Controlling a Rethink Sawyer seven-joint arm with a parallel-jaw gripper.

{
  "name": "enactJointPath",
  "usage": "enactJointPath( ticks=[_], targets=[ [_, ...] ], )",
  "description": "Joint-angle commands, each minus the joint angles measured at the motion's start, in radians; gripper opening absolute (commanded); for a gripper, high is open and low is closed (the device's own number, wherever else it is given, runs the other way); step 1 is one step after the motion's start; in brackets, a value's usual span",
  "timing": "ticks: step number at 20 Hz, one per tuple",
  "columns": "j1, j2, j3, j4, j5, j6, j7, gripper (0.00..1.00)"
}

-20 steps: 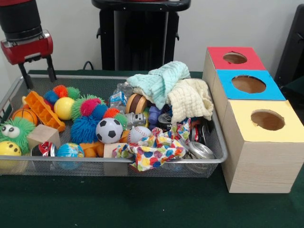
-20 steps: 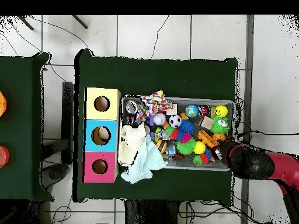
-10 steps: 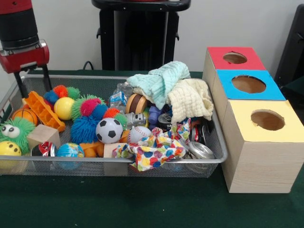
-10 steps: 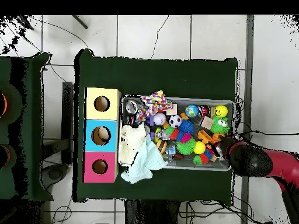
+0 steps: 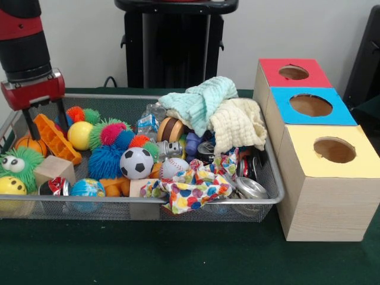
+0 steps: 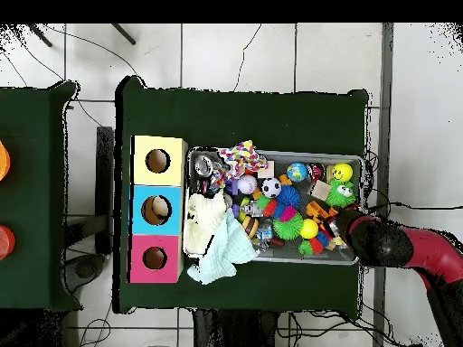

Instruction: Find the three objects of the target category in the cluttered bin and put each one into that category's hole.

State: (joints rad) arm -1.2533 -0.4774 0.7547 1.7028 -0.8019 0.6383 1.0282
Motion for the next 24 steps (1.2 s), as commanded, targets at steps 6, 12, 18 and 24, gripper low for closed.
enactJointPath(
  ticks=[6,12,18,24],
  targets=[
    [0.029,0.059,0.012,-0.067,-0.076,-0.053,-0.134,1.00],
    [0.039,0.085,0.001,-0.073,-0.107,-0.084,-0.115,1.00],
    [0.068,0.105,-0.007,-0.095,-0.119,-0.075,-0.101,1.00],
    [0.087,0.139,-0.023,-0.122,-0.147,-0.102,-0.096,1.00]
  ],
)
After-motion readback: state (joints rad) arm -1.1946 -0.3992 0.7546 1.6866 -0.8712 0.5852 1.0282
